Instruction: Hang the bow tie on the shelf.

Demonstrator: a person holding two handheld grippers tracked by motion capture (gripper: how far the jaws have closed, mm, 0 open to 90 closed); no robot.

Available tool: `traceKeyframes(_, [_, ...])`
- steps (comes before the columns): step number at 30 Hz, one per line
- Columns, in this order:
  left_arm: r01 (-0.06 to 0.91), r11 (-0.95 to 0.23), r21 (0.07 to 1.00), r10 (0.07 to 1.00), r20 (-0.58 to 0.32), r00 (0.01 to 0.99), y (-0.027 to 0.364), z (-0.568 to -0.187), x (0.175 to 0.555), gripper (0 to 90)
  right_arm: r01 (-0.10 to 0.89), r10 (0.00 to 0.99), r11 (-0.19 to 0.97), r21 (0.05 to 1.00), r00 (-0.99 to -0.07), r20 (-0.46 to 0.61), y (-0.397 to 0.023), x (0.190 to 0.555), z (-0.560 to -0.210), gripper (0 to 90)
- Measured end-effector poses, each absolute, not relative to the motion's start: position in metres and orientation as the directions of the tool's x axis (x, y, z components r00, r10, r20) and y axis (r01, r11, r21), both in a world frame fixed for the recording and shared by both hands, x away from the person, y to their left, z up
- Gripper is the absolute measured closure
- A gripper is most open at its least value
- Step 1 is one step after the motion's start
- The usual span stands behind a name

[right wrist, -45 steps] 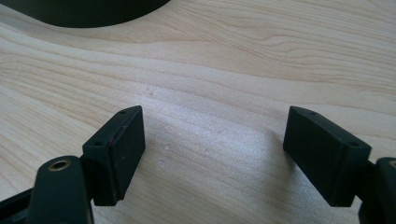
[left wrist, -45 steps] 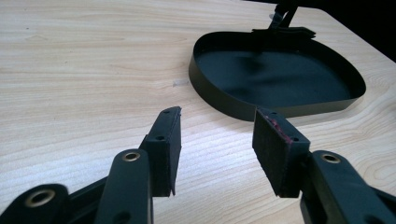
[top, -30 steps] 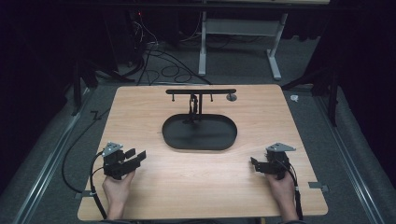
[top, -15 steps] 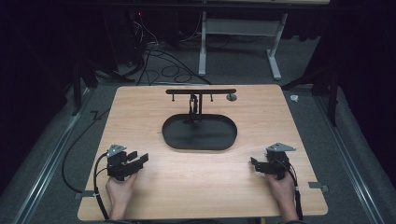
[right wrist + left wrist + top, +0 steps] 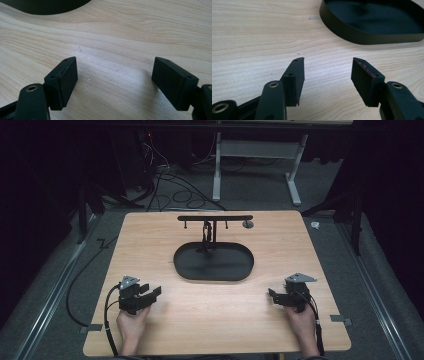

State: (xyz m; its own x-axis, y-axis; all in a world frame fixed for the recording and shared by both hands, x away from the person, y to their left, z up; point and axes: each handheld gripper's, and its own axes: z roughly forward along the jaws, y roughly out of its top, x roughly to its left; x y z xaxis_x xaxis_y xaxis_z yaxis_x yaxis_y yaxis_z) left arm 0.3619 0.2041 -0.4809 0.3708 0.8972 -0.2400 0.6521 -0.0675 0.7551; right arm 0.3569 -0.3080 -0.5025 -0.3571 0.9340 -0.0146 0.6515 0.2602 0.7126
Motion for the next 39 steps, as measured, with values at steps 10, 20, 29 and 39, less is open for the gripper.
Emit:
traceKeyframes(10, [0.651,-0.088,0.754,0.908,-0.207,0.363,0.198,-0.489,0.365,44.1,0.652,0.934,0.260,0.713,-0.357,-0.015,-0.308,0.357,-0.502,21.8])
traceKeyframes(20, [0.653,-0.104,0.750,0.913,-0.187,0.361,0.194,-0.495,0.367,44.1,0.652,0.934,0.260,0.713,-0.357,-0.014,-0.308,0.357,-0.502,21.9])
traceKeyframes(29, [0.647,-0.118,0.753,0.916,-0.170,0.364,0.191,-0.497,0.368,44.0,0.652,0.934,0.260,0.713,-0.357,-0.014,-0.308,0.357,-0.502,21.9])
traceKeyframes(39, [0.642,-0.148,0.752,0.923,-0.128,0.363,0.185,-0.502,0.370,43.2,0.651,0.934,0.261,0.713,-0.357,-0.015,-0.308,0.357,-0.502,21.9])
